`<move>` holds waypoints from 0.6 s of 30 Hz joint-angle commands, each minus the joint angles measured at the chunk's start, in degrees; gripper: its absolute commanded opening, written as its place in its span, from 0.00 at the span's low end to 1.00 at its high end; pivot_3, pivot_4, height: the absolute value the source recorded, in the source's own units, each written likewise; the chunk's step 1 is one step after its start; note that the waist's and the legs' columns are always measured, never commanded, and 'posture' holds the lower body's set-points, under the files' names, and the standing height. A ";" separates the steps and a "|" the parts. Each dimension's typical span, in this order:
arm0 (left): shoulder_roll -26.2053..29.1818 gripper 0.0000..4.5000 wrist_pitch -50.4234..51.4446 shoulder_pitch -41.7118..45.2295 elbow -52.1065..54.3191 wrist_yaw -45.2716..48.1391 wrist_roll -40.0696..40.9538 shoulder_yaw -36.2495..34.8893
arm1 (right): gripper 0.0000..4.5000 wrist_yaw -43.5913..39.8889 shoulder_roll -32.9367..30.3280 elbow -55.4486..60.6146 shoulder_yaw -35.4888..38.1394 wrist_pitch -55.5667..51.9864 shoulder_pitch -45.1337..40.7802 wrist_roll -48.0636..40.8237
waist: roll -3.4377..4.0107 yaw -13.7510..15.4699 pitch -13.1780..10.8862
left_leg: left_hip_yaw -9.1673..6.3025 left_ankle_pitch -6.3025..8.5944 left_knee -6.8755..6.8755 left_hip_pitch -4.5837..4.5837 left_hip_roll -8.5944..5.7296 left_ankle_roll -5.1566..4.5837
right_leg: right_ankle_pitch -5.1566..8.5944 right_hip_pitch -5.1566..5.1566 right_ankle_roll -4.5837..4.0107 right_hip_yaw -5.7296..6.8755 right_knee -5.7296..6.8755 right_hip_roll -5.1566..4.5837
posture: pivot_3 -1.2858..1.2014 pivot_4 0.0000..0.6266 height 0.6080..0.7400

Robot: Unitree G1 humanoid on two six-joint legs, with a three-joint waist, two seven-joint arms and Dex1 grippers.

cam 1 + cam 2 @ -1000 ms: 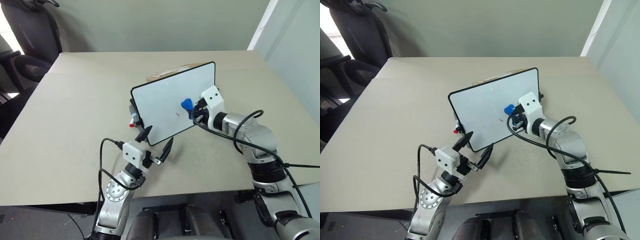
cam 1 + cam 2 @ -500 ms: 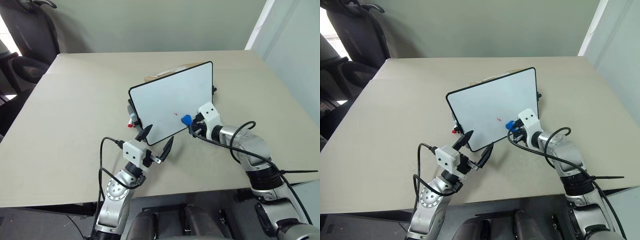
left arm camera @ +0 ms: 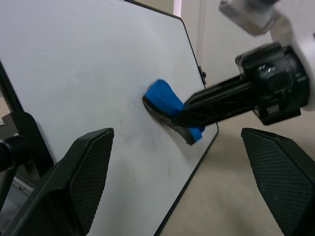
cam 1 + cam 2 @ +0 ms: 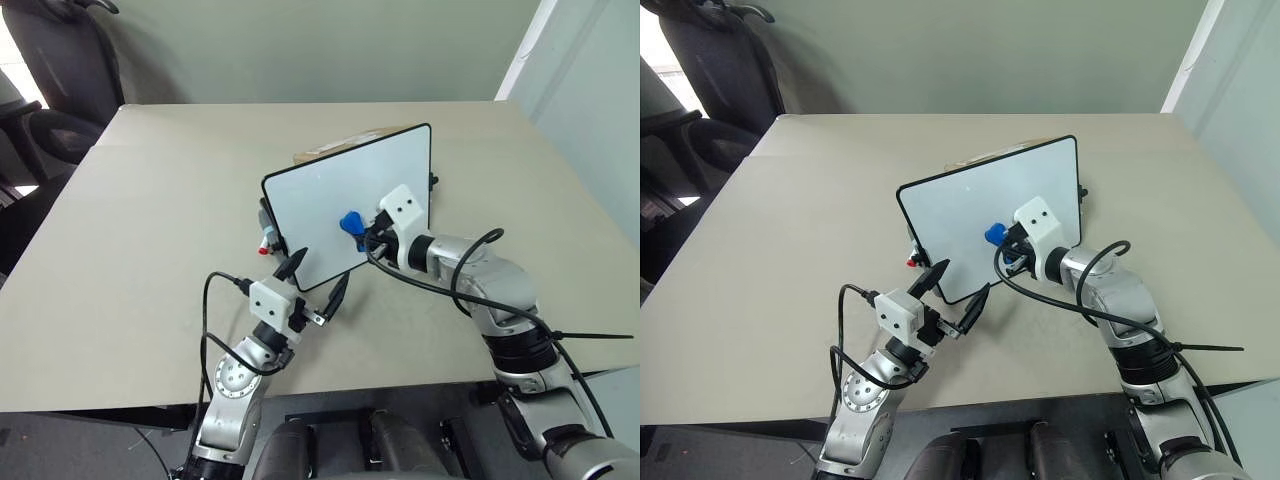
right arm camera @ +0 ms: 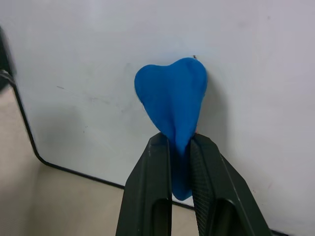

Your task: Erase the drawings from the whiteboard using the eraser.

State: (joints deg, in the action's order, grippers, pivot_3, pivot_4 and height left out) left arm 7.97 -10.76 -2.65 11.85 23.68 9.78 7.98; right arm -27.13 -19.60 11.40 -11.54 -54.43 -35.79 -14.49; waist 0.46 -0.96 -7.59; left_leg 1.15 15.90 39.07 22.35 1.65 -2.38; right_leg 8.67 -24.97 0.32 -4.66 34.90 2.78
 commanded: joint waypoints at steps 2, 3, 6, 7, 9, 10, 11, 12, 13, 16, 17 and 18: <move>0.08 1.00 -0.78 -0.09 1.24 0.06 0.04 0.06 | 0.08 -0.03 -1.54 -1.91 0.55 0.18 1.57 0.90 | 0.00 0.00 0.00 | 0.00 0.00 0.02 0.00 0.00 0.00 | -0.01 0.01 0.02 0.00 0.00 0.00 | 0.52 0.24 1.00; 0.17 1.00 -0.76 -0.14 1.31 0.09 0.13 -0.05 | 0.08 -0.05 -1.93 -2.16 0.47 0.03 1.93 0.97 | 0.00 0.00 0.00 | 0.00 -0.01 0.03 -0.01 0.00 0.00 | -0.02 0.03 0.06 0.00 -0.01 0.00 | 0.52 0.24 1.00; 0.32 1.00 -0.66 -0.25 1.50 0.14 0.24 -0.13 | 0.08 -0.22 -2.75 -2.34 0.44 -0.27 2.54 0.90 | 0.00 -0.02 0.00 | 0.00 -0.04 0.06 -0.02 0.00 0.03 | -0.07 0.03 0.08 0.00 0.00 0.00 | 0.52 0.24 1.00; 0.34 1.00 -0.63 -0.32 1.61 0.14 0.22 -0.09 | 0.08 -0.27 -3.02 -2.33 0.49 -0.52 2.62 0.87 | 0.00 -0.03 0.00 | 0.00 -0.05 0.06 -0.02 0.00 0.03 | -0.09 0.03 0.07 0.00 0.01 0.00 | 0.52 0.24 1.00; 0.39 1.00 -0.59 -0.39 1.70 0.14 0.20 -0.06 | 0.08 -0.28 -3.38 -2.37 0.60 -0.74 2.54 0.87 | 0.00 -0.03 0.00 | 0.00 -0.07 0.06 -0.02 0.00 0.04 | -0.10 0.02 0.06 0.00 0.02 0.00 | 0.52 0.24 1.00; 0.42 1.00 -0.58 -0.38 1.68 0.17 0.22 -0.08 | 0.08 -0.25 -3.47 -2.37 0.70 -0.72 2.38 0.83 | 0.00 -0.03 0.00 | 0.00 -0.07 0.06 -0.02 0.00 0.04 | -0.10 0.02 0.06 0.00 0.01 0.00 | 0.52 0.24 1.00; 0.45 1.00 -0.58 -0.34 1.63 0.22 0.27 -0.13 | 0.08 -0.16 -3.42 -2.29 0.89 -0.66 2.01 0.74 | 0.00 -0.03 0.00 | 0.00 -0.07 0.05 -0.02 0.00 0.04 | -0.10 0.02 0.06 0.00 0.01 0.00 | 0.52 0.24 1.00; 0.49 1.00 -0.57 -0.31 1.59 0.26 0.33 -0.16 | 0.08 -0.06 -3.32 -2.14 1.06 -0.57 1.62 0.66 | 0.00 -0.03 0.00 | 0.00 -0.07 0.04 -0.02 0.00 0.04 | -0.10 0.02 0.06 0.00 0.00 0.00 | 0.52 0.24 1.00; 0.48 1.00 -0.56 -0.31 1.61 0.26 0.32 -0.12 | 0.08 -0.02 -3.23 -1.77 1.24 -0.51 1.27 0.53 | 0.00 -0.03 0.00 | 0.00 -0.07 0.03 -0.02 0.00 0.04 | -0.09 0.02 0.07 0.00 -0.01 0.00 | 0.52 0.24 1.00; 0.46 1.00 -0.54 -0.30 1.66 0.32 0.30 0.05 | 0.08 -0.13 -2.83 0.33 1.58 -0.18 0.00 -0.01 | 0.00 -0.04 0.00 | 0.00 -0.06 0.03 -0.01 0.00 0.04 | -0.08 0.01 0.07 0.00 -0.01 0.00 | 0.52 0.24 1.00; 0.44 1.00 -0.53 -0.31 1.69 0.31 0.27 0.10 | 0.08 -0.08 -2.61 0.97 1.91 0.11 -0.44 -0.23 | 0.00 -0.05 0.00 | 0.00 -0.06 0.03 -0.01 0.00 0.04 | -0.08 0.01 0.07 0.00 -0.01 0.00 | 0.52 0.24 1.00; 0.43 1.00 -0.53 -0.33 1.72 0.29 0.25 0.13 | 0.08 0.00 -2.39 1.43 2.28 0.30 -0.90 -0.45 | 0.00 -0.14 0.00 | 0.00 -0.06 0.02 -0.01 0.00 0.04 | -0.08 0.00 0.07 0.00 -0.01 0.00 | 0.52 0.24 1.00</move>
State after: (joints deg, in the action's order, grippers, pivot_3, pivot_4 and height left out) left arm 8.40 -10.75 -3.07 11.86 23.73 9.81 7.79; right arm -27.16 -22.44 9.20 -11.31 -55.48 -34.49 -14.39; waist 0.46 -1.09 -7.59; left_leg 1.16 15.83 39.10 22.34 1.65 -2.34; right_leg 8.59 -24.98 0.39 -4.66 34.90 2.78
